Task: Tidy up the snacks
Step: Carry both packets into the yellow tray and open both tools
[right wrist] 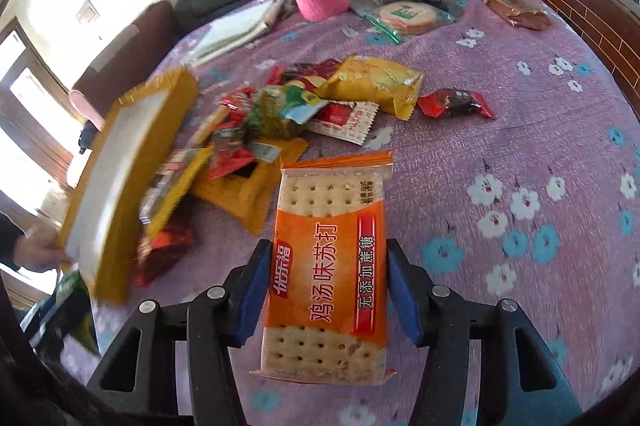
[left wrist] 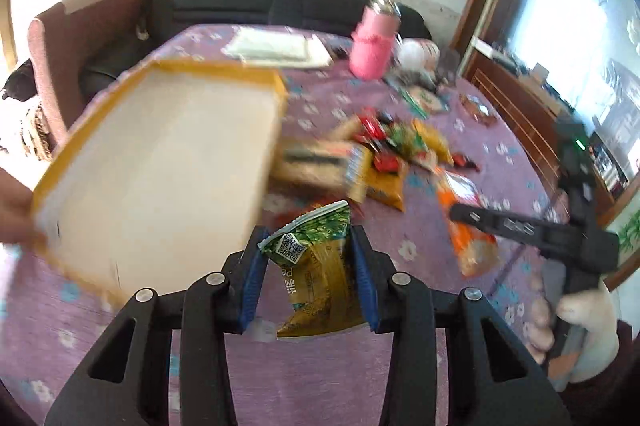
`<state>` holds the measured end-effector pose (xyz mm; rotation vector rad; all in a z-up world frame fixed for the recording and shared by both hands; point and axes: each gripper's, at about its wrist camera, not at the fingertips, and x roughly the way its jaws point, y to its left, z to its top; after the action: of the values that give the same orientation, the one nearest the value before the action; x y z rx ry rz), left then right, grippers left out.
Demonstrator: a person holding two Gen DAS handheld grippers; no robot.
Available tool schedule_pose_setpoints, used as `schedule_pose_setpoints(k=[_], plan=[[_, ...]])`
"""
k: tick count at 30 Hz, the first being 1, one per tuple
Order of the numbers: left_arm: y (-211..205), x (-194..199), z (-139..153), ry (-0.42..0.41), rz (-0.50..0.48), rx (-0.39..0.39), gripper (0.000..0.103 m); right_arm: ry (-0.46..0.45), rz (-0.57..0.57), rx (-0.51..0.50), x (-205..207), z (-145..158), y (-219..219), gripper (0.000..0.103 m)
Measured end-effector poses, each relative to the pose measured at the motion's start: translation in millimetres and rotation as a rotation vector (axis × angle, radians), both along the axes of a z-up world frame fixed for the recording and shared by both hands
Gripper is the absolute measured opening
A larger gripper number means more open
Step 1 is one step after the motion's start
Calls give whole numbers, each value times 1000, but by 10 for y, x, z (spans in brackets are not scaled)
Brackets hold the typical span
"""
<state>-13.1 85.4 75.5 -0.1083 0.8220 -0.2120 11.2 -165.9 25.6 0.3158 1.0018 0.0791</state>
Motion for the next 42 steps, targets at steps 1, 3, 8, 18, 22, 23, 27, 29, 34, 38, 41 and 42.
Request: schedule_pose_setpoints(k=[1,3,8,18,22,23,27,29,34,38,41,42], plan=[[96,-2,57,-11,16,-3,38,-11,7,14,-38,65,22,56],[281,10,149,-28,50,4,38,-39,42,37,-91,228,121,56],[705,125,209,-29,147,35,38,-63,174,156,24,499,645,56],[1443,226,-300,97,312,61,31,29,407,243,425,216,2192,56],[1594,234,-474,132,344,57,31,65,433,203,507,-55,2593,56],[1624,228,-486,132,349,54,31,75,433,193,524,-117,2677,56],[1699,190,-466,119,366,42,32,38,433,98,479,-112,2889,58],[1715,153,-438,108,364,33,32,31,448,108,466,-96,2917,58],[1700,39,-281,62,367,24,34,-10,484,116,329,74,2836,63],[1595,-183,-25,-22,407,39,56,-111,409,132,258,378,2204,62],[1397,-355,138,-111,428,41,68,-145,279,67,380,491,1609,64],[1280,-418,179,-156,420,53,68,-141,240,26,437,490,1430,64]])
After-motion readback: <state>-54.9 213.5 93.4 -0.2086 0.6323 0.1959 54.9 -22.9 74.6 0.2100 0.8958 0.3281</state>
